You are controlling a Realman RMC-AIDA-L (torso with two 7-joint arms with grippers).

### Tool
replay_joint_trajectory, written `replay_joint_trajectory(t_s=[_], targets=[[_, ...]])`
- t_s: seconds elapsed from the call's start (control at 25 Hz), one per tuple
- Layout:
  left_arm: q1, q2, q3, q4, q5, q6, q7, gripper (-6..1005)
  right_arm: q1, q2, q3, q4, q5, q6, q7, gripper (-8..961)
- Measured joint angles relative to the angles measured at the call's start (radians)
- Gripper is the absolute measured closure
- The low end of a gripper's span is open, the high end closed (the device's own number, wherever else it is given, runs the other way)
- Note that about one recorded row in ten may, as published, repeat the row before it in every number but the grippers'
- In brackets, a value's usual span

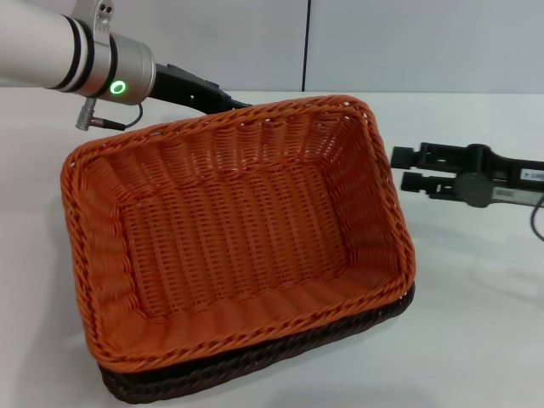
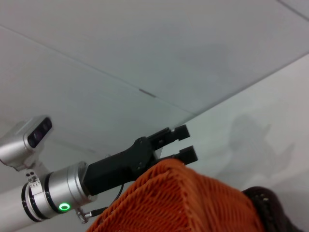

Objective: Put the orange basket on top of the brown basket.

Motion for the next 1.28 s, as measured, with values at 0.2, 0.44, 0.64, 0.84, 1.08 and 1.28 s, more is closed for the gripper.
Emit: replay_joint_trajectory(t_s=[0.2, 0.44, 0.64, 0.84, 1.08, 1.28], targets=[[0.004, 0.0, -0.003, -0.01, -0.006, 0.0, 0.0, 140, -0.041, -0.007, 0.092, -0.007, 0.04, -0.013, -0.096, 237], [0.027, 0.002, -0.013, -0.037, -0.056, 0.042, 0.001, 140, -0.116, -0.004, 0.19, 0.001, 0.217, -0.009, -0.349, 231], [0.06, 0.001, -0.063, -0.04, -0.21, 0.154, 0.073, 140, -0.146, 0.007, 0.211, 0.068, 0.387, 0.008, -0.641, 232], [0.157, -0.002, -0.089, -0.011, -0.688, 0.26, 0.339, 140, -0.143, 0.028, 0.214, 0.114, 0.492, 0.094, -0.903, 232], [0.29, 0.001, -0.138, 0.1, -1.264, -0.003, 0.738, 140, -0.152, 0.073, 0.232, 0.193, 0.792, 0.175, -1.353, 233], [0.321, -0.002, -0.197, 0.17, -1.386, -0.123, 0.826, 140, -0.144, 0.074, 0.235, 0.286, 1.032, 0.168, -1.574, 234]])
